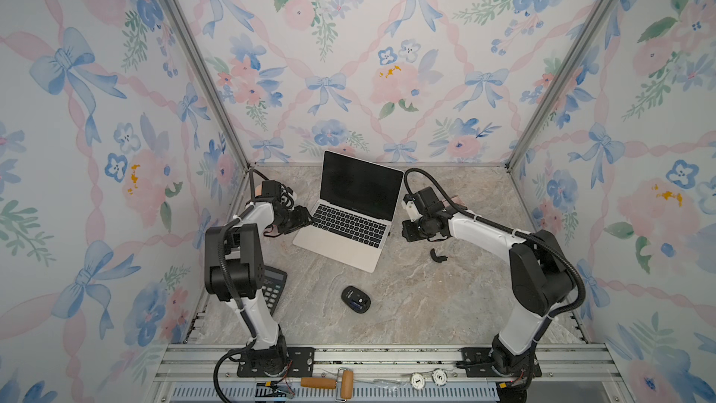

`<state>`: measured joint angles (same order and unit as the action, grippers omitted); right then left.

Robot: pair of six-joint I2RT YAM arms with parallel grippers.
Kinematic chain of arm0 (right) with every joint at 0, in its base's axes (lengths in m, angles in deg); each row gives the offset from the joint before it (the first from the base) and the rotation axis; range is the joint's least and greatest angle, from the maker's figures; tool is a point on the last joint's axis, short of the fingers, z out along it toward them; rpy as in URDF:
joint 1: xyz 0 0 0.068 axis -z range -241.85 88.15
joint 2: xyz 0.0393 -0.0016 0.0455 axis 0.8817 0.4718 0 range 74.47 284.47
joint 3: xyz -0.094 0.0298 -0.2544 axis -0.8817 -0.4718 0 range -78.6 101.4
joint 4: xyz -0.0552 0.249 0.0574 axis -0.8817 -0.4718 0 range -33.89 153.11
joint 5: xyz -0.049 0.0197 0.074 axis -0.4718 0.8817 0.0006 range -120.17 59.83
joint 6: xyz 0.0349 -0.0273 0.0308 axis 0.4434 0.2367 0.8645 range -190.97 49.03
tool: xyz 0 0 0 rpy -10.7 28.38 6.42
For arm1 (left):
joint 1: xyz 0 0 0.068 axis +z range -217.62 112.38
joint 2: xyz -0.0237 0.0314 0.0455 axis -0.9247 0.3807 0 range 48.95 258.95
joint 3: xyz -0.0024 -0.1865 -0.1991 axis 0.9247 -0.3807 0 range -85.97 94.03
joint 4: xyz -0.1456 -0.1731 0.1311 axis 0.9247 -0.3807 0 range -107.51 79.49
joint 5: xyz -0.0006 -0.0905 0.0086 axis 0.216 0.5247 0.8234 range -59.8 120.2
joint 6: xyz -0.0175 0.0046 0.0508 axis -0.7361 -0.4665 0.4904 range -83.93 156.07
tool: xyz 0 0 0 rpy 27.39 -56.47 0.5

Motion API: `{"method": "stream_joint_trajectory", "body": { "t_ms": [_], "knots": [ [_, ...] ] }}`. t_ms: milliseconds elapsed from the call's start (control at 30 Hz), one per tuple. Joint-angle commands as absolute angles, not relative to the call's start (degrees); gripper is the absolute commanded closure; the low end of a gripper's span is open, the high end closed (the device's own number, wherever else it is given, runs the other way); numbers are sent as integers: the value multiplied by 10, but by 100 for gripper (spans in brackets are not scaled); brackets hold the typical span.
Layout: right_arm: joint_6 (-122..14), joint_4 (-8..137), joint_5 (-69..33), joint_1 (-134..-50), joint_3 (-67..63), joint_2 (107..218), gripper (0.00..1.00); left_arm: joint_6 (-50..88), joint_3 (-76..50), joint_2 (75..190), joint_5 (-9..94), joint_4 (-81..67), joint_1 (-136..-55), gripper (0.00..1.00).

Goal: Insert the wireless mouse receiver into the laptop
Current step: Pick up the mouse from the center of the board.

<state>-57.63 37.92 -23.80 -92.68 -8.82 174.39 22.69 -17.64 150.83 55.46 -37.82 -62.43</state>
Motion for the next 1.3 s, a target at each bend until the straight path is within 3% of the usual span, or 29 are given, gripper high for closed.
{"method": "stream_joint_trajectory", "body": {
  "t_ms": [0, 167, 367, 400, 467, 500, 867, 1267],
  "knots": [
    [-570, 372, -262, -963, -123, 1704, 70, 267, -202, 1436, 555, -402, -645, 38],
    [-558, 354, -302, -1029, -165, 1653, 66, 408, -252, 1319, 520, -404, -742, 34],
    [-486, 385, -284, -1039, -252, 1575, 62, 604, -322, 1199, 493, -401, -889, 30],
    [-476, 389, -282, -1039, -266, 1557, 61, 653, -341, 1176, 491, -401, -920, 25],
    [-462, 395, -281, -1038, -293, 1525, 59, 737, -383, 1138, 477, -400, -975, 5],
    [-457, 398, -281, -1037, -307, 1507, 58, 767, -406, 1123, 461, -401, -1002, 2],
    [-424, 388, -271, -975, -418, 1367, 48, 852, -504, 1126, 330, -388, -1153, 2],
    [-410, 402, -241, -928, -457, 1323, 44, 879, -487, 1255, 352, -368, -1160, 3]
  ]
}}
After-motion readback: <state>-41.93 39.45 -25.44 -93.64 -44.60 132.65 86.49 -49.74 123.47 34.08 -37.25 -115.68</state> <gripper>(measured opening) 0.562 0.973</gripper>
